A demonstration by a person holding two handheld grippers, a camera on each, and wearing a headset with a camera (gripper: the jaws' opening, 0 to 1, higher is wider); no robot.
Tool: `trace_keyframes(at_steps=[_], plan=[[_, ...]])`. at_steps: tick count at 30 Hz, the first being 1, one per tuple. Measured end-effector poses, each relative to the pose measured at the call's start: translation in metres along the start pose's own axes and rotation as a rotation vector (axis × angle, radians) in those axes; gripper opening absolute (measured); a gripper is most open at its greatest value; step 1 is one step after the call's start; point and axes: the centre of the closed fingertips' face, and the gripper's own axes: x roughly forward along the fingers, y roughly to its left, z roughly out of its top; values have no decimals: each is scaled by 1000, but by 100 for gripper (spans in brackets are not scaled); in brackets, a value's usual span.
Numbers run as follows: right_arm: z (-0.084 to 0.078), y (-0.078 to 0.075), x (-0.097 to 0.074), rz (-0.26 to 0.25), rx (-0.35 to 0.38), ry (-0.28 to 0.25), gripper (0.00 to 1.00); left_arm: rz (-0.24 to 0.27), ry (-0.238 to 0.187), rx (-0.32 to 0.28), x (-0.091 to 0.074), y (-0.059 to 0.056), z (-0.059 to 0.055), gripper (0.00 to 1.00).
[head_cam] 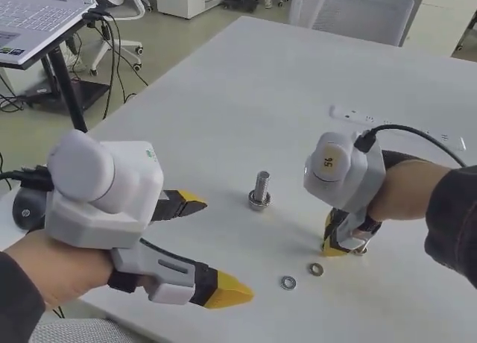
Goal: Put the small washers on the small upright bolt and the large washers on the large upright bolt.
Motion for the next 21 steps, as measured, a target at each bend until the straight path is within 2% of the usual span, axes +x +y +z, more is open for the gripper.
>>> trace_keyframes(at_steps=[8,11,15,21], plan=[[0,0,0,0,13,-3,14,0,-1,-2,0,0,0,82],[-2,-3,0,-16,-5,2,9,-1,-1,-1,0,0,0,82],[-2,1,0,10,14,-6,12,0,-1,-2,0,-1,0,82],[-1,-2,-2,-2,16,-11,14,-2,0,-2,0,-1,-1,82]])
